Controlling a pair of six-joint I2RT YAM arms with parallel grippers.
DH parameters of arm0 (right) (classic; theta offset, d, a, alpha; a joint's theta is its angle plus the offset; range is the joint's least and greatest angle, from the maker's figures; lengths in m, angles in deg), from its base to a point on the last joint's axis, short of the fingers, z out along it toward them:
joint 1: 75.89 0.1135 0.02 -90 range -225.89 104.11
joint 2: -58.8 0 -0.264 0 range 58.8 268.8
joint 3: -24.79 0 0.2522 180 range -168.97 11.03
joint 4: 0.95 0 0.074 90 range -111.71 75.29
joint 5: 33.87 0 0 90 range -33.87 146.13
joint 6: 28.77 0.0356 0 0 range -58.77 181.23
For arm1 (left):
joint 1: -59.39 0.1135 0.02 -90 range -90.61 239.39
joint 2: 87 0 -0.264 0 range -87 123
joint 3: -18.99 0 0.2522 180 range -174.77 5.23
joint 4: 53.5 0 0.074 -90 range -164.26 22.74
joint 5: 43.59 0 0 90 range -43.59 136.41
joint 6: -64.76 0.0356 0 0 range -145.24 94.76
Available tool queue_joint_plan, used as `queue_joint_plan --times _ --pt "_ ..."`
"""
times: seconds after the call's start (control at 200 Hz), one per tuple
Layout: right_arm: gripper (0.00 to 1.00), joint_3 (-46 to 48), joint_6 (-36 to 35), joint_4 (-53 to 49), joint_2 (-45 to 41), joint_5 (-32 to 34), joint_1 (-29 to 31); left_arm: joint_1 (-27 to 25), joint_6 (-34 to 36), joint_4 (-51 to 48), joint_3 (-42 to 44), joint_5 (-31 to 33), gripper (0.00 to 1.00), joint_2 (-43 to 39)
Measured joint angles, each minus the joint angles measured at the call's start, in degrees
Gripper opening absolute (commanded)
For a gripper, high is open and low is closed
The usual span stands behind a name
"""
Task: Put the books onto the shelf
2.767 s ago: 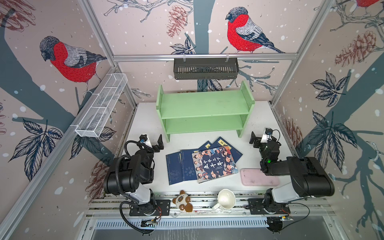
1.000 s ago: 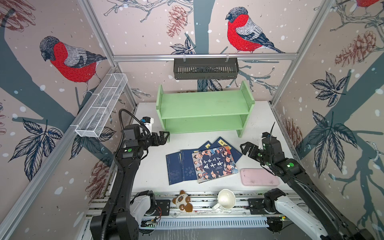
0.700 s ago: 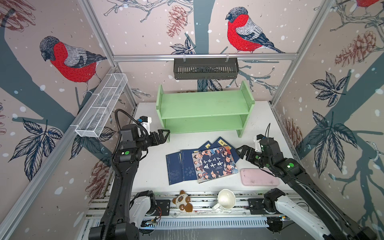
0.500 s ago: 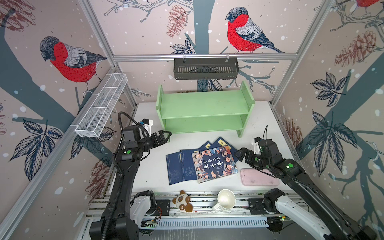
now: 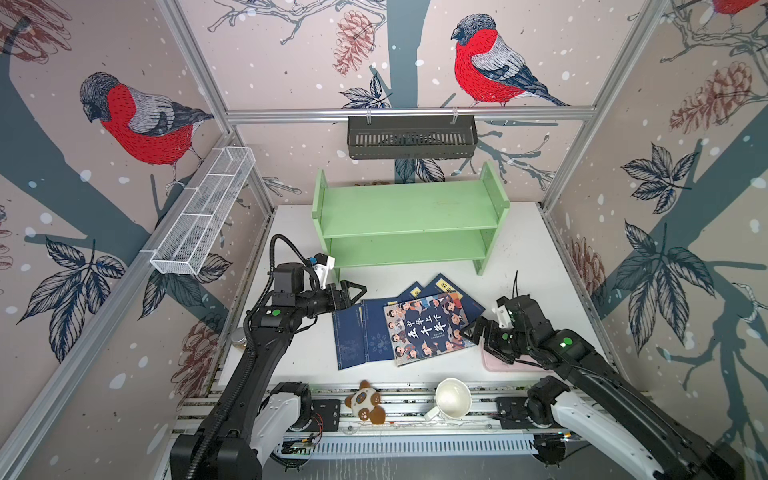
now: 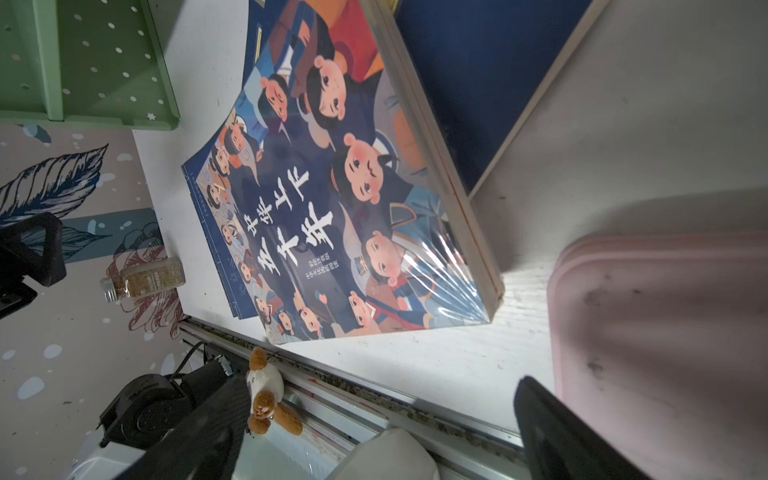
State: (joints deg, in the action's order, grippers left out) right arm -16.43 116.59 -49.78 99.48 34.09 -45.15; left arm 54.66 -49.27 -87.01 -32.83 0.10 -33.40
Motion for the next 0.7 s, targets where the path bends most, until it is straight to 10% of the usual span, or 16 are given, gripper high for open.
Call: queue_joint_plan --times 0.7 --pt "1.0 3.3 4.9 3.8 0.8 -4.5 2.1 -7.0 -3.6 10.1 6.0 2.2 0.93 -0.8"
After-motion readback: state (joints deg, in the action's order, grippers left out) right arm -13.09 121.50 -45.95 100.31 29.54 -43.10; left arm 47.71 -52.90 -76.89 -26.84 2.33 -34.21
